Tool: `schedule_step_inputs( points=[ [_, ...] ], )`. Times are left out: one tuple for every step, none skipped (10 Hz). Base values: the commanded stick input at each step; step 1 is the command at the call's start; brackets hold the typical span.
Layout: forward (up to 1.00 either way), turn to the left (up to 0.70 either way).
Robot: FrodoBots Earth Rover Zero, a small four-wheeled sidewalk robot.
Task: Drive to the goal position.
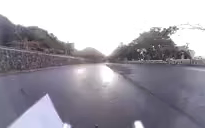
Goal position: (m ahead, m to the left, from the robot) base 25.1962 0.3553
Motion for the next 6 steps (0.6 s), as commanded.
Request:
schedule_step_inputs(
  points=[
    [0.50,-0.25],
    [0.50,0.00],
    [0.50,0.00],
    [0.50,-0.11],
    [0.50,-0.45],
    [0.50,-0.35]
  ],
)
